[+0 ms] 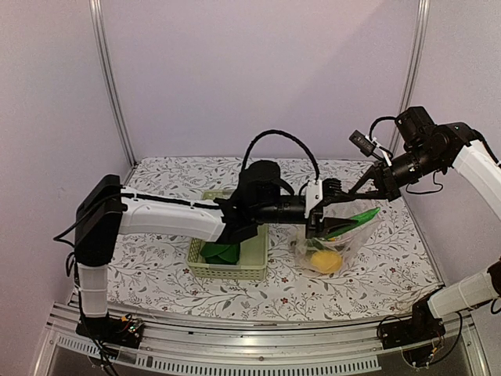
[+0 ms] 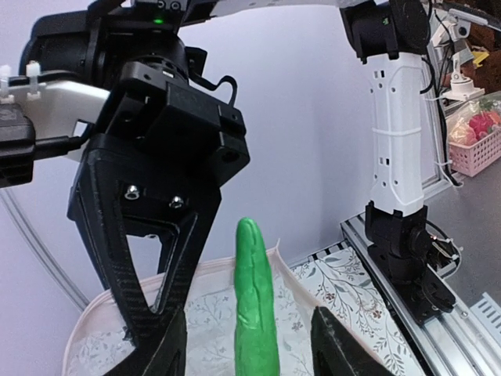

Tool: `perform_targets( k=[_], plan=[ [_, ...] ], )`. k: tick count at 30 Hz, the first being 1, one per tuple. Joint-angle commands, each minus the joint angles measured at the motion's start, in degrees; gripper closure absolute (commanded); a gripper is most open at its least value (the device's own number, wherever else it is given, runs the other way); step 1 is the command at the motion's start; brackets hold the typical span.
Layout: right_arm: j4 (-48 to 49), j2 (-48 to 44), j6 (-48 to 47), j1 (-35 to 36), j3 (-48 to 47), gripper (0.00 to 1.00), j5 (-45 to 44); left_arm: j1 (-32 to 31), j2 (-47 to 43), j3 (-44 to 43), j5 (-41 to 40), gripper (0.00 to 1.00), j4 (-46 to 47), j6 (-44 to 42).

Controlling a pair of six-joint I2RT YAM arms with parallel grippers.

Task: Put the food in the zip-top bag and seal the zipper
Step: Place the fake vegetable in the zipper food storage bag, then adjust the zipper food storage bag at the center of the board.

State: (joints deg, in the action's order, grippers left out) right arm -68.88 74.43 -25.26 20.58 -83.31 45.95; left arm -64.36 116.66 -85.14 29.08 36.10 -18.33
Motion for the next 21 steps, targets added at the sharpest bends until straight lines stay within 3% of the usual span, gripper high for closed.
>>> perform_targets(
  k=[1, 5, 8, 15, 18, 21],
  plan=[
    [0.46, 0.53, 0.21, 0.35, -0.8, 1.0, 0.18, 0.03, -3.6, 2.6, -4.31, 0.4, 2.1, -0.79],
    [0.6, 1.1, 0.38, 0.3, -1.29, 1.0, 0.55, -2.31, -10.54, 3.57, -8.01, 0.35, 0.12, -2.92],
    [0.59, 1.65, 0.6, 0.32, -2.25, 1.0, -0.1, -5.04, -15.05, 2.17, -9.97, 0.35, -7.41, -4.85],
    [0.68, 0.88, 0.91, 0.31, -1.97, 1.0, -1.51, -7.41, -17.28, -9.19, -9.13, 0.4, -42.52, -0.67],
    [1.15, 0.16, 0.93, 0.26, -0.98, 1.0, -1.61, -7.77, -16.08, -11.12, -11.02, 0.44, -50.56, 0.22],
    [1.2, -0.21, 0.93, 0.25, -0.72, 1.0, -1.7, -9.04, -14.08, -13.14, -14.72, 0.42, -55.94, -1.63]
  ],
)
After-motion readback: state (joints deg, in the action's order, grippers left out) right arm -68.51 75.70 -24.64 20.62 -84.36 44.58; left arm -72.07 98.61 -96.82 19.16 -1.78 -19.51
